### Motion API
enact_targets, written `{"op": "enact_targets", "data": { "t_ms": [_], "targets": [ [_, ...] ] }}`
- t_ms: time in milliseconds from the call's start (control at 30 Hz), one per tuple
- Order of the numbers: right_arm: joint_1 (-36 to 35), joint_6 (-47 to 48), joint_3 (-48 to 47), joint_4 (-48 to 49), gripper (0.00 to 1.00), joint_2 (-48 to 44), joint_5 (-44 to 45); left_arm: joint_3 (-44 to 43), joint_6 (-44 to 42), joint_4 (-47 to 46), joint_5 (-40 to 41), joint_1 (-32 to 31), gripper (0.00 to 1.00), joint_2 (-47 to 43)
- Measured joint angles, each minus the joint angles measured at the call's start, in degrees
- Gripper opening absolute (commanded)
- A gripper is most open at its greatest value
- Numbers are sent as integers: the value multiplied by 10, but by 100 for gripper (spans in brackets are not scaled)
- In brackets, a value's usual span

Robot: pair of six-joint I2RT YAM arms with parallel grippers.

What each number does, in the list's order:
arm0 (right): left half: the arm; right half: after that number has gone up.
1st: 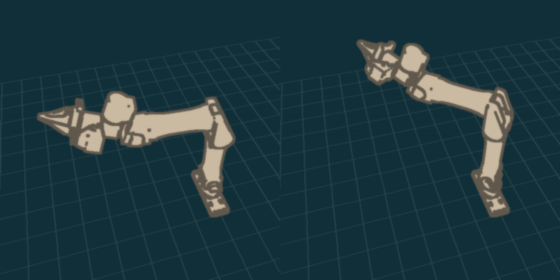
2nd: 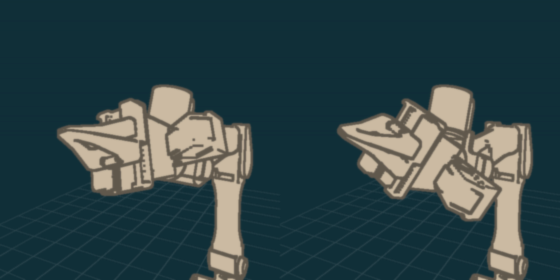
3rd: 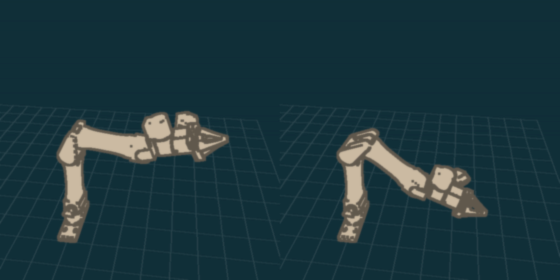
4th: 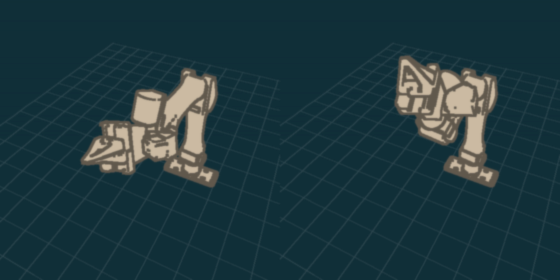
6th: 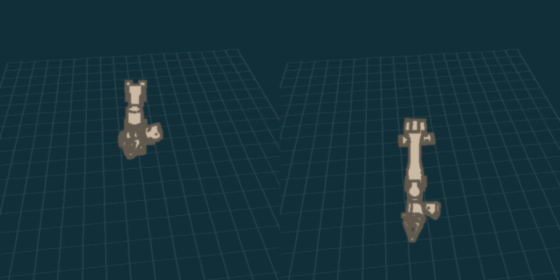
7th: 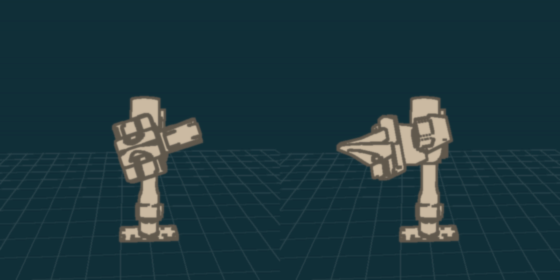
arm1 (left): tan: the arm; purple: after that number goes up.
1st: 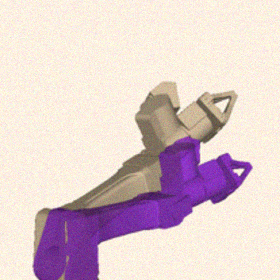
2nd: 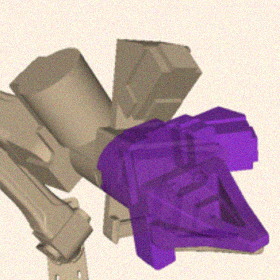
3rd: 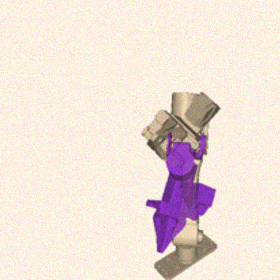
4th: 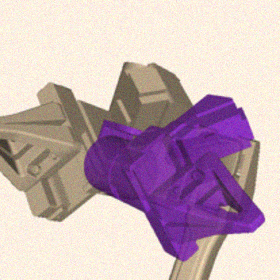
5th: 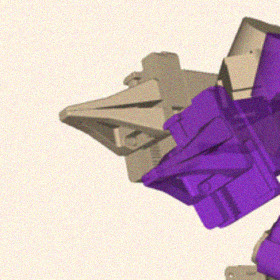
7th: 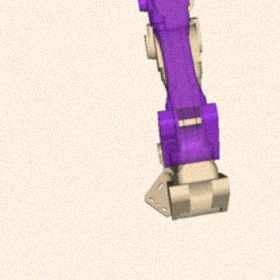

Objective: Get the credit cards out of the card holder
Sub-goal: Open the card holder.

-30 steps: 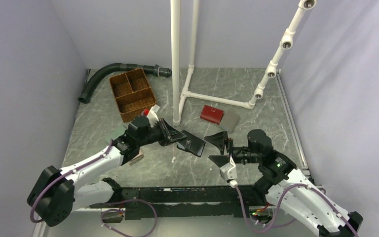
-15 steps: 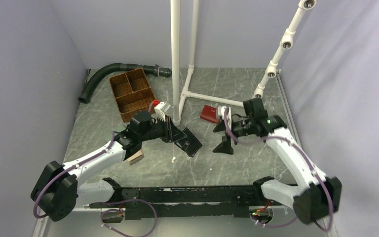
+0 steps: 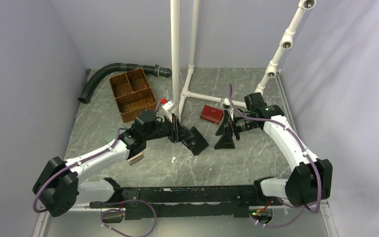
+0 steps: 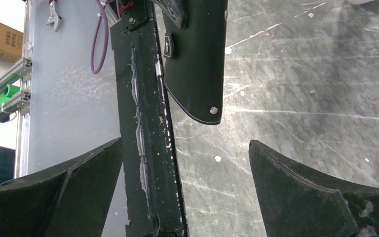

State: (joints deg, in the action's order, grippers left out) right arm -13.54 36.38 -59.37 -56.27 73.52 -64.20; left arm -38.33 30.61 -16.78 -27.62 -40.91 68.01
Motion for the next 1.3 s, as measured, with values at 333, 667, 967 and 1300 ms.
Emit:
{"op": "enact_targets", "data": {
  "t_ms": [333, 667, 967, 1300],
  "targets": [
    [8, -35, 19, 39, 100, -5, -24, -49, 0, -23, 11, -35, 0, 59],
    [7, -52, 29, 57, 98, 1, -57, -73, 0, -41, 8, -45, 0, 76],
    [4, -63, 38, 70, 72, 6, -60, -77, -12, -59, -8, -53, 0, 80],
    [-5, -40, 38, 61, 0, 8, -62, -77, -13, -73, -21, -56, 28, 77]
  ]
}}
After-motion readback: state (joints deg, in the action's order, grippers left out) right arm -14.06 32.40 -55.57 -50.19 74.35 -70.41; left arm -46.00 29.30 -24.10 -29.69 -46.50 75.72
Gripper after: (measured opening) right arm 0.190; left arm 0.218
